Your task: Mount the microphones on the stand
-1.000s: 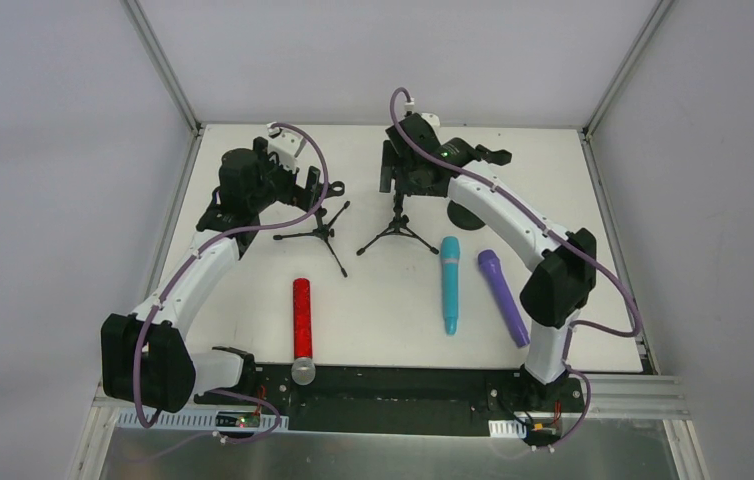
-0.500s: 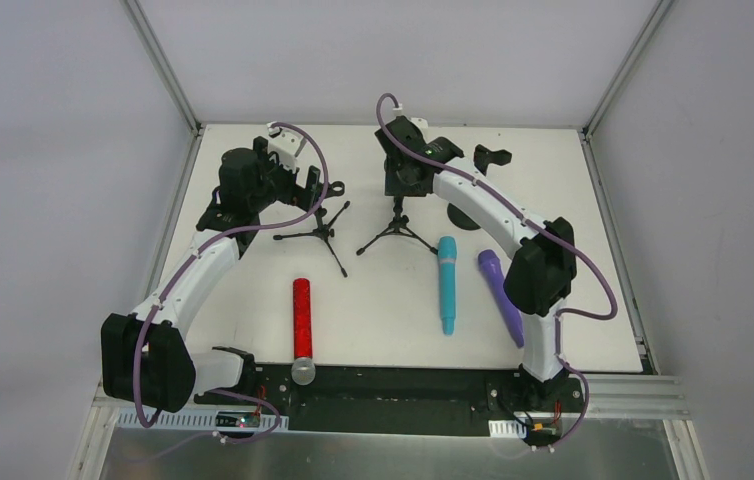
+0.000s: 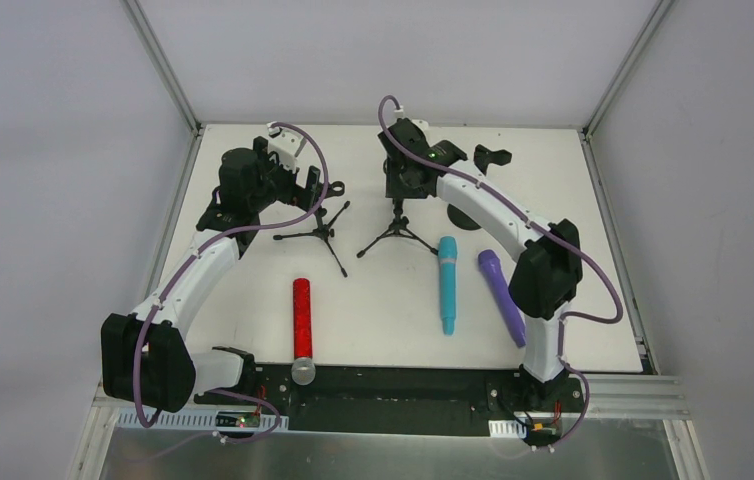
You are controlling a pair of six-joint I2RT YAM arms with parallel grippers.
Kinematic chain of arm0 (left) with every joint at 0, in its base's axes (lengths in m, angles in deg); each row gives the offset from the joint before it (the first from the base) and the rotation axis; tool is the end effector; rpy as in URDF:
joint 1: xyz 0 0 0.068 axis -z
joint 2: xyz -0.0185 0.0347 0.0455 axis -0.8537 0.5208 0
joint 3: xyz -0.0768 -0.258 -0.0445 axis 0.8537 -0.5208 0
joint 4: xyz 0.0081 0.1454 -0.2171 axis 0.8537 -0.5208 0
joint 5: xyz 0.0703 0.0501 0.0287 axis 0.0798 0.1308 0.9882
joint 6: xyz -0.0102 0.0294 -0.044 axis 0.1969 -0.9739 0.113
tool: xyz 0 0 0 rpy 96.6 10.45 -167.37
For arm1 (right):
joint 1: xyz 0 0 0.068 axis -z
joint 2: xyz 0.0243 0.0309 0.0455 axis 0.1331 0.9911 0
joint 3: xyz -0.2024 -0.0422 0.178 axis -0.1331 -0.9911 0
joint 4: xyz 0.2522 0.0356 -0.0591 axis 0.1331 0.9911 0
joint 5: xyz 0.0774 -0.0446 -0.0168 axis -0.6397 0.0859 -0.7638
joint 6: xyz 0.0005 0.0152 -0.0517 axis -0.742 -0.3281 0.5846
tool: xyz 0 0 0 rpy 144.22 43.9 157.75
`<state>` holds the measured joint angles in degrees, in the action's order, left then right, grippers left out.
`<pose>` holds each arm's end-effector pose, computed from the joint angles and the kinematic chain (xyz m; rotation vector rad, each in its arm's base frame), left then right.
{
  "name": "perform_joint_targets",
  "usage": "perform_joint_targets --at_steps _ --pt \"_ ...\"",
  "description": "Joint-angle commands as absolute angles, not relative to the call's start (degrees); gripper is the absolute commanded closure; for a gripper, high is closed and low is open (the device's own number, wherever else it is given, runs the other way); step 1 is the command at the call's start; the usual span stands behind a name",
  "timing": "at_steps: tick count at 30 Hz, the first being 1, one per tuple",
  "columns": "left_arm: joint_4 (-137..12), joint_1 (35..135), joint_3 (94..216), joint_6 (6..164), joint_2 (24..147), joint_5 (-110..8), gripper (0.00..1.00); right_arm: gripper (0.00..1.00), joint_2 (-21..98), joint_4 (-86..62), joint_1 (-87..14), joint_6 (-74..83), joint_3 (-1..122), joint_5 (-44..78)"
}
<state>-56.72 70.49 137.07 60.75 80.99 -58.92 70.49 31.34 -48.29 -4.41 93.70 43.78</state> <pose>0.2854 -0.0704 0.3312 0.5733 1.6373 -0.2376 0.3435 0.2799 0.3186 -0.3586 2.3310 0.0837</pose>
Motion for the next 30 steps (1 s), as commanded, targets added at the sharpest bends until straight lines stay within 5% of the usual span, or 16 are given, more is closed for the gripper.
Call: perform_joint_targets --at_steps 1,30 --pt "-55.66 70.04 139.33 61.18 81.07 -60.59 0.01 1.00 65.24 32.67 -48.22 -4.40 90.89 41.52" --pt "-55.99 70.05 139.51 61.26 81.45 -61.01 0.01 1.00 54.50 33.43 -53.33 -10.73 76.97 41.18"
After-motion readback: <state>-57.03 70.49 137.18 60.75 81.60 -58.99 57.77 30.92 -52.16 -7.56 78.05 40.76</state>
